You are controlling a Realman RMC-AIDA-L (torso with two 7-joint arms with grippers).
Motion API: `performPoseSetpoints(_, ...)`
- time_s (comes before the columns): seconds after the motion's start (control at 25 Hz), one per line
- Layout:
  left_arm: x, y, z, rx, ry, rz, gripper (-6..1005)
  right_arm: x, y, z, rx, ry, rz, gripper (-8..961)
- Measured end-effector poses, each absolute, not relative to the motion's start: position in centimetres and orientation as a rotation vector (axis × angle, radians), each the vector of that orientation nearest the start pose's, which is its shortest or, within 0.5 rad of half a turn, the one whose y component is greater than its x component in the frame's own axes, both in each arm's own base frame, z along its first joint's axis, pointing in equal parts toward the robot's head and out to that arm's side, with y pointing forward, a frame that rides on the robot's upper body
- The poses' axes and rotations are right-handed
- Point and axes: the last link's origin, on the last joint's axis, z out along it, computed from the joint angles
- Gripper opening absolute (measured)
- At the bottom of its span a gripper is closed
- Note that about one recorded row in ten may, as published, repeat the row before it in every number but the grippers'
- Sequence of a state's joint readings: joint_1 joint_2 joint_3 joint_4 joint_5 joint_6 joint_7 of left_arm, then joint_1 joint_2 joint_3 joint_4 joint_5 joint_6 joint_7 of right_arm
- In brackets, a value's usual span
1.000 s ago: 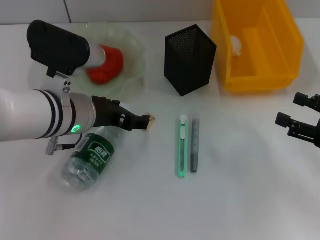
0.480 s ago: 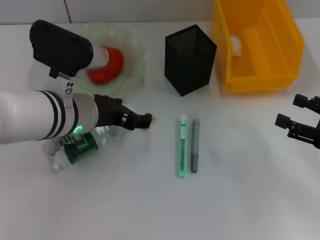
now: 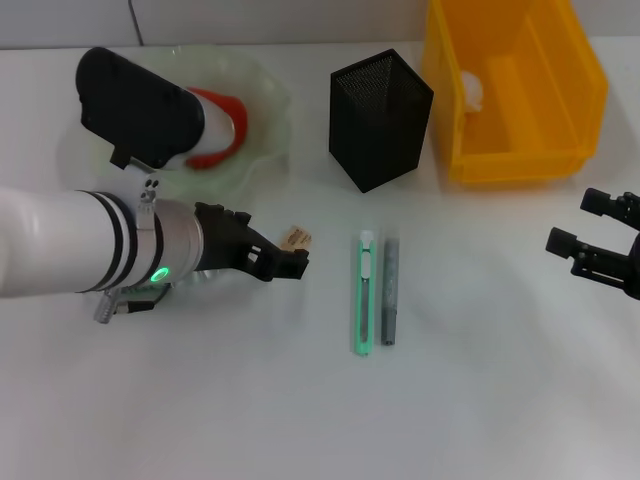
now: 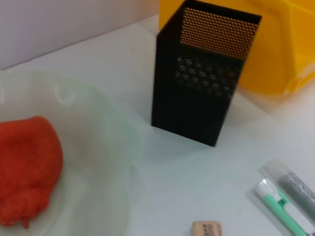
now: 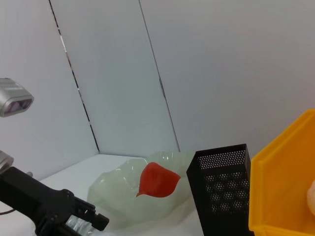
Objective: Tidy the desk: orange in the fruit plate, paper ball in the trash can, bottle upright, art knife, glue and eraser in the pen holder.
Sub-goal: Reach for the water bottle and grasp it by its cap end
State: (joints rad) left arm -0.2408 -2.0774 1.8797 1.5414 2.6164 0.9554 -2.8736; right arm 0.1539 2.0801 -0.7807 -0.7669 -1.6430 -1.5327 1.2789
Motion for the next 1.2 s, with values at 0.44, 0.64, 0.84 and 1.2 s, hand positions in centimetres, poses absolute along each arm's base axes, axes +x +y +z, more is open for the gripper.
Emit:
performPoseSetpoints(0.44, -17.1, 30.9, -6.9, -2.421, -0.53, 0.339, 859, 33.1, 25.4, 3.7, -2.35, 0.723, 0.821, 850)
performPoseSetpoints(0.64, -16.8, 30.9, -7.0, -2.434, -0.497, 0.377, 850, 33.1, 25.4, 3.6, -2.349, 0.729, 0.822, 850)
performPoseSetpoints(0.84, -15.9, 30.7, -7.1, -2.499, -0.322, 0.476, 838, 33.2, 25.3, 3.6, -2.348, 0.733, 0.822, 850)
performPoseSetpoints(1.2, -15.5, 31.6, -8.1, -2.524, -0.157, 0.544, 816, 33.1, 25.1, 3.6, -2.35, 0.752, 0.836, 850)
